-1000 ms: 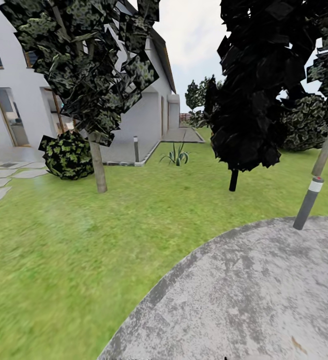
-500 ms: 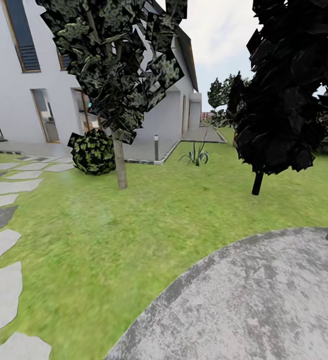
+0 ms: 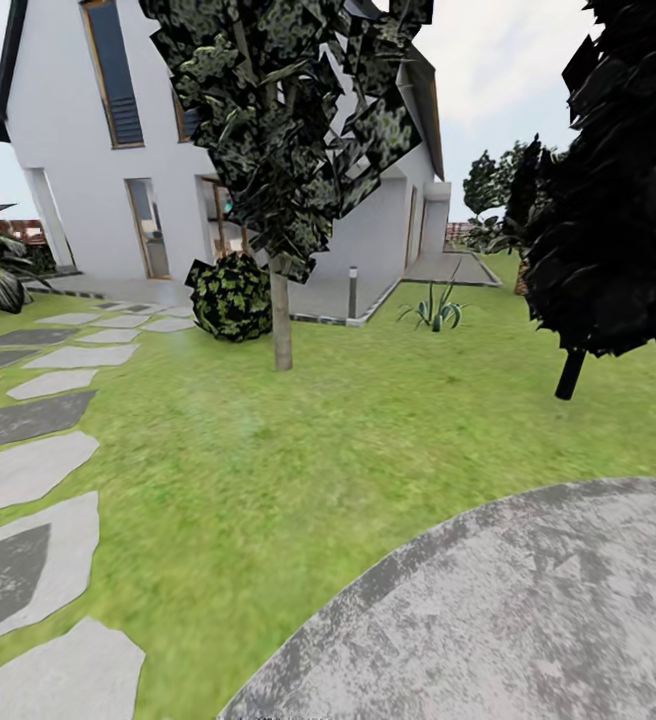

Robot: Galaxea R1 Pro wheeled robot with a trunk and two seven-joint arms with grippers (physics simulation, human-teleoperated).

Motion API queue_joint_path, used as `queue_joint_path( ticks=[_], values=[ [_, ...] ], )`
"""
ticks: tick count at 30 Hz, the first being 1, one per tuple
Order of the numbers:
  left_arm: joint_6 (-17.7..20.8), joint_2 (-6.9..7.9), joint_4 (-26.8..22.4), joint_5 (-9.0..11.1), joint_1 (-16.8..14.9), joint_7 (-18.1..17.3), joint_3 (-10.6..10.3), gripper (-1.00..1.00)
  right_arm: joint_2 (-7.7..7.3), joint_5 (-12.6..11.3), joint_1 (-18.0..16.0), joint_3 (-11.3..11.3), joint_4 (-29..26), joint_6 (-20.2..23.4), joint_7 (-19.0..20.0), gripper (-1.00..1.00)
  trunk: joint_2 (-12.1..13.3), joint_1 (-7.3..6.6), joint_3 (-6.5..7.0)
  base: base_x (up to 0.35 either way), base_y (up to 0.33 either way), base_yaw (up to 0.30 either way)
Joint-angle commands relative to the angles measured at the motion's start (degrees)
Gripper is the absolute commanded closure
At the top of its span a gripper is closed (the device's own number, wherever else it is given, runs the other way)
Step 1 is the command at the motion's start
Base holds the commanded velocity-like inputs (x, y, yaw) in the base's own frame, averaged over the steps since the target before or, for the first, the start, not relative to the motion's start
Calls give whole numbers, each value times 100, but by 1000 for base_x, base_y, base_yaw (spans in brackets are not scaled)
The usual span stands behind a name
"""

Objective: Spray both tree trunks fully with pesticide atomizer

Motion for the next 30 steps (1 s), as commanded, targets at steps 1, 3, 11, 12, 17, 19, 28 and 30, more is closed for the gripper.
queue_joint_path(
  ticks=[1,3,11,12,17,19,28,30],
  values=[
    [-20,-2,8,3,-6,-3,11,-100,-1,9,-2,1,2,-17,-3,-100,-44,22,-27,0,0,273],
    [-20,-2,8,3,-6,-3,11,-100,-1,9,-2,4,2,-17,-3,-100,-125,66,-70,0,0,273],
    [-20,3,8,-1,-6,-3,12,-100,-1,12,-2,13,2,-17,-3,-100,-445,242,-246,0,0,273],
    [-20,2,8,-2,-6,-3,12,-100,-1,11,-2,13,2,-17,-3,-100,-486,264,-268,0,0,273],
    [-20,-2,8,-6,-6,-3,3,-100,-1,17,-2,21,7,-16,-3,-100,-686,373,-379,0,0,273],
    [-20,-2,8,-6,-6,-3,3,-100,-1,18,-2,23,9,-16,-3,-100,-766,417,-423,0,0,273],
    [-20,-2,8,-6,-6,-3,4,-100,0,18,-2,24,10,-10,-3,-100,-1127,615,-623,0,0,273],
    [-20,-2,8,-6,-6,-3,4,-100,0,18,-2,24,10,-12,-3,-100,-1207,659,-668,0,0,273]
  ],
)
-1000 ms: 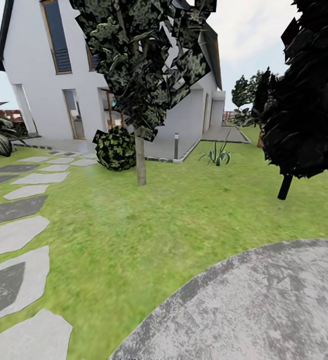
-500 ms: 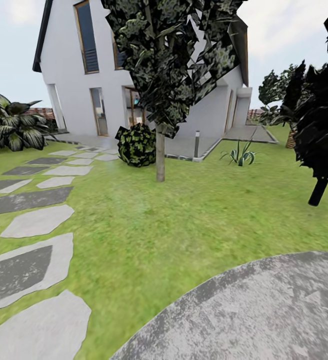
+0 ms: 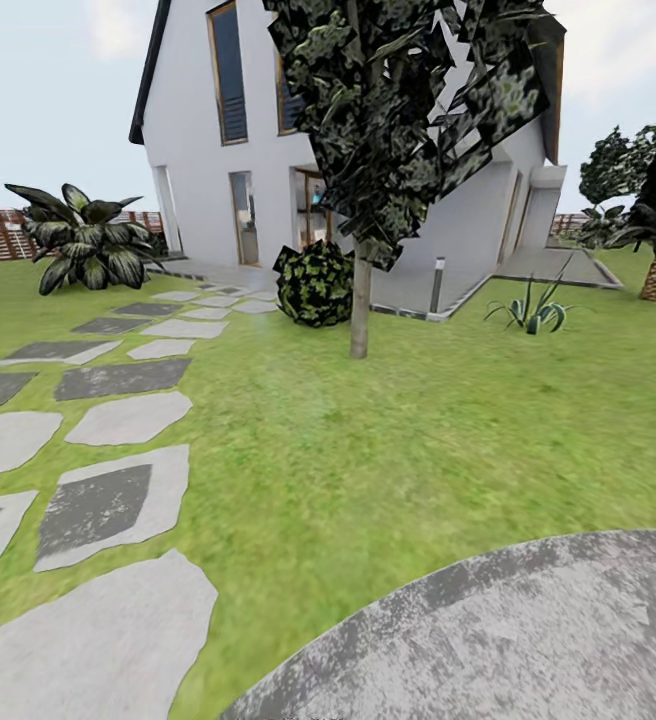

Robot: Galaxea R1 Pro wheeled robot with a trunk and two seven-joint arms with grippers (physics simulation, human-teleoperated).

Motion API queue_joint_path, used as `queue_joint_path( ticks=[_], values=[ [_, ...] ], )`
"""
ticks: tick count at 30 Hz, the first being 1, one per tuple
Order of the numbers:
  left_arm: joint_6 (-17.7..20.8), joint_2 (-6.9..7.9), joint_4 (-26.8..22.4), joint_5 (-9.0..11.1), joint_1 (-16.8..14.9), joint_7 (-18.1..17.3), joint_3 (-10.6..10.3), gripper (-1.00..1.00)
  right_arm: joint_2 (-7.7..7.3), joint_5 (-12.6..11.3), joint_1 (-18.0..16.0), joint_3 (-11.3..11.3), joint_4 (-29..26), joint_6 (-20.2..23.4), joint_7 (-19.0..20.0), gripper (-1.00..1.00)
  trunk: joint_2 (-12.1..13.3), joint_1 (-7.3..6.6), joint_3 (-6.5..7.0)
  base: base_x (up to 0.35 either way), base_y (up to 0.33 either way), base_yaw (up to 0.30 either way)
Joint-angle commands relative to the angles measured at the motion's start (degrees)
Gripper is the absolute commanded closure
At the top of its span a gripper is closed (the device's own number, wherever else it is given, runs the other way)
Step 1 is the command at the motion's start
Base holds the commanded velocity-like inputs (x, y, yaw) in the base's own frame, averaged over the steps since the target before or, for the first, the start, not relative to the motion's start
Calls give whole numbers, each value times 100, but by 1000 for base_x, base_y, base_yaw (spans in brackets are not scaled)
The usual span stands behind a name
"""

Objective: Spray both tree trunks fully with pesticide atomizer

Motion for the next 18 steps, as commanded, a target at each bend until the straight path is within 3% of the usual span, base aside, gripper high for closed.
queue_joint_path(
  ticks=[1,18],
  values=[
    [-20,-2,7,2,-6,-3,13,-100,0,10,-2,0,2,-18,-3,-100,-44,22,-28,0,0,273],
    [-20,-2,12,2,-6,-3,16,-100,6,10,-2,2,2,-18,-3,-100,-726,395,-406,0,0,273]
  ],
)
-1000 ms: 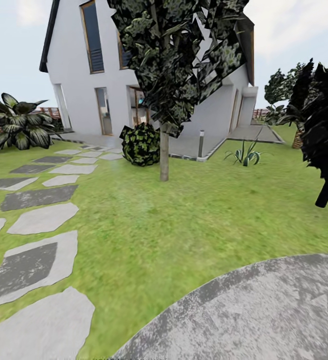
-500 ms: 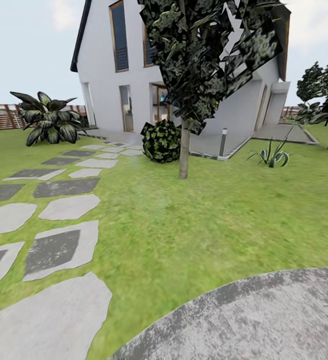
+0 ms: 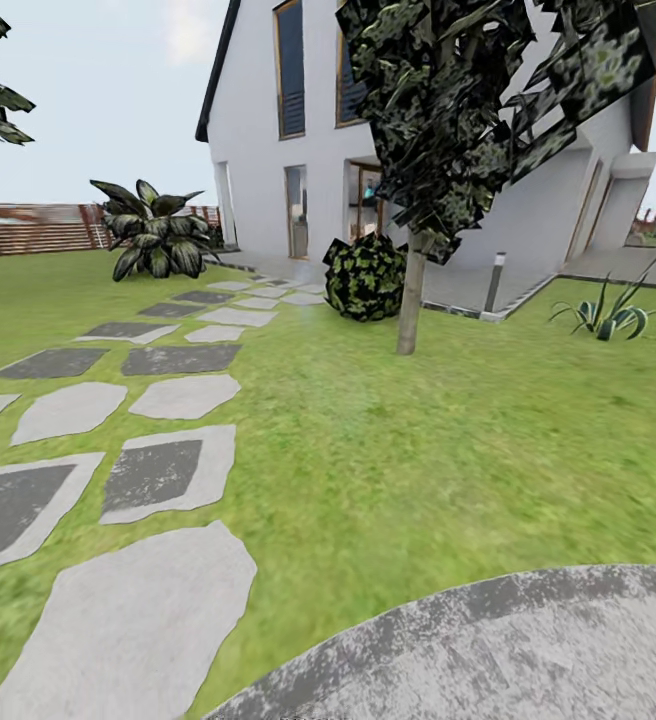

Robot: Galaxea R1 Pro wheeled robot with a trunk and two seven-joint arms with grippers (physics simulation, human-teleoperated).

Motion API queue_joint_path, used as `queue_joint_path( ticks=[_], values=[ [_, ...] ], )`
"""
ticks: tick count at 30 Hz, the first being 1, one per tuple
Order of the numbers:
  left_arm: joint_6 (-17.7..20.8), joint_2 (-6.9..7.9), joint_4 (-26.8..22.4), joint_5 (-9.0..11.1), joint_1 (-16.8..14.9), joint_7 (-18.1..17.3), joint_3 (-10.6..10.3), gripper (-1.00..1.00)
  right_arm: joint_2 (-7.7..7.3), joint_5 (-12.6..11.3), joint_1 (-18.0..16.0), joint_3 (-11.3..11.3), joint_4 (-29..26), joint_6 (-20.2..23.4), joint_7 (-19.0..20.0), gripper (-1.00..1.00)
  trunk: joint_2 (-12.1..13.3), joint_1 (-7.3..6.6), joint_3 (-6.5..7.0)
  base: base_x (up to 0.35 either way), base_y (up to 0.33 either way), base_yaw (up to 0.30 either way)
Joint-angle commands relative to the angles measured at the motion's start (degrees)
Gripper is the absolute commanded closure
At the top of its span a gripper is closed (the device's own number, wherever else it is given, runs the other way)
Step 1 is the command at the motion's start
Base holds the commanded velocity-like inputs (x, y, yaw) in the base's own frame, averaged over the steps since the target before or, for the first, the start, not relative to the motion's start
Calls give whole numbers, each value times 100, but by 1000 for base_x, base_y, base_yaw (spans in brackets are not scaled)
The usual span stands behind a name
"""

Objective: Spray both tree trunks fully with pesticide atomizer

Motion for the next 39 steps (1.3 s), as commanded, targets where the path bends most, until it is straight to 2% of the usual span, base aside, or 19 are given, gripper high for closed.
queue_joint_path(
  ticks=[1,39],
  values=[
    [-20,0,7,2,-6,-3,13,-100,-1,10,-2,0,2,-17,-3,-100,-44,22,-28,0,0,273],
    [-20,6,11,2,-6,-3,15,-100,0,10,-2,7,2,-11,-3,-100,-1568,856,-944,0,0,229]
  ],
)
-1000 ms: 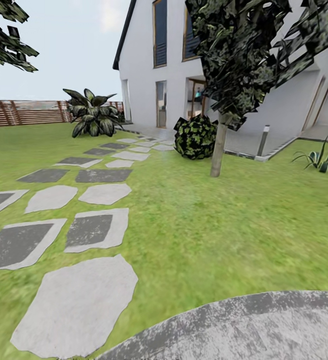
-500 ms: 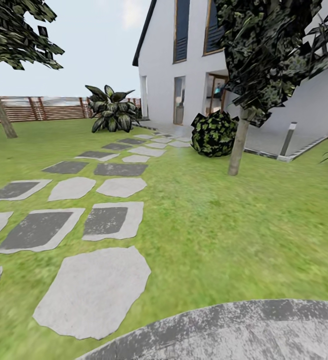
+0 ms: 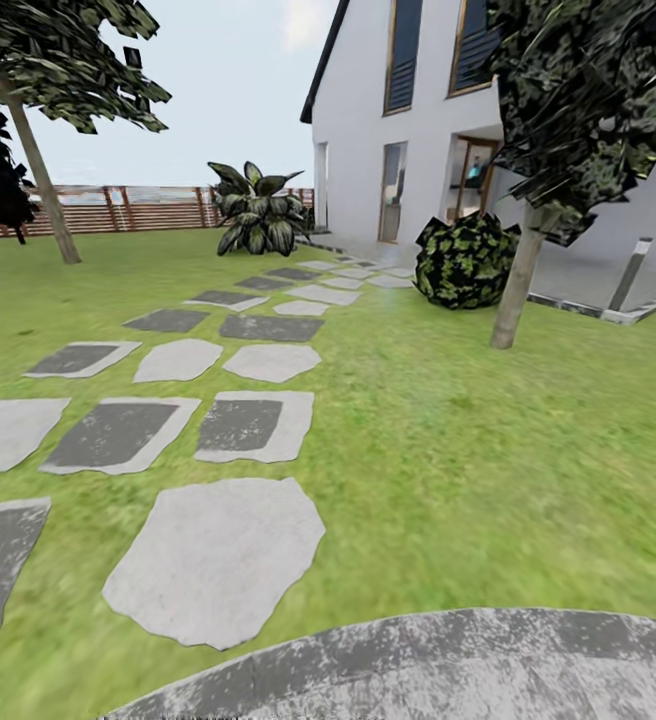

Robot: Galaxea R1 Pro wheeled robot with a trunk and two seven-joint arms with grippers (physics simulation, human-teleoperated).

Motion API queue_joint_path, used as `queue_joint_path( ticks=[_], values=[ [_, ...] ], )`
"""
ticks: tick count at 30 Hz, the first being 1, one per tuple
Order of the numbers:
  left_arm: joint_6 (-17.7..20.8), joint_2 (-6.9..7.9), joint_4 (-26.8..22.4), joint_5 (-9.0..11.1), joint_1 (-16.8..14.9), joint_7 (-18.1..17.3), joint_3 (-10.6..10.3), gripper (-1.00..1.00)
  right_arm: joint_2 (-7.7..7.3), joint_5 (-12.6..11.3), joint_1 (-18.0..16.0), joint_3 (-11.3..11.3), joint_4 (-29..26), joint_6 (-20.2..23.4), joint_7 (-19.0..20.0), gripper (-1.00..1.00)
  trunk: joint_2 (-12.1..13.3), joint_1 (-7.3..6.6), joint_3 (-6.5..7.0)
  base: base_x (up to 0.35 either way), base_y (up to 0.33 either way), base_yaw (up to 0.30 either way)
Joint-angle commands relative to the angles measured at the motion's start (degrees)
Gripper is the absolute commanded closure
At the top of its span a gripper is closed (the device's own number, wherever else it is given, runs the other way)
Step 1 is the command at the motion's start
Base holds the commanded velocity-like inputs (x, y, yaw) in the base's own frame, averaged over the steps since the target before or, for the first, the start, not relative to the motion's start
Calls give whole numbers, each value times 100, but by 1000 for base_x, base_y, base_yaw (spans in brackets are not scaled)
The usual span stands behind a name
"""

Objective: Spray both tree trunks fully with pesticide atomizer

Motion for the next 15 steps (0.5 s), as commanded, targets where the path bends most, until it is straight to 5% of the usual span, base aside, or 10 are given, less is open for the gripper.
queue_joint_path(
  ticks=[1,15],
  values=[
    [-20,-1,7,2,-5,-3,12,-100,-1,10,-2,1,2,-17,-3,-100,-43,21,-31,0,0,202],
    [-20,0,1,2,-5,-3,12,-100,-1,12,-2,1,2,-17,-3,-100,-565,307,-367,0,0,176]
  ],
)
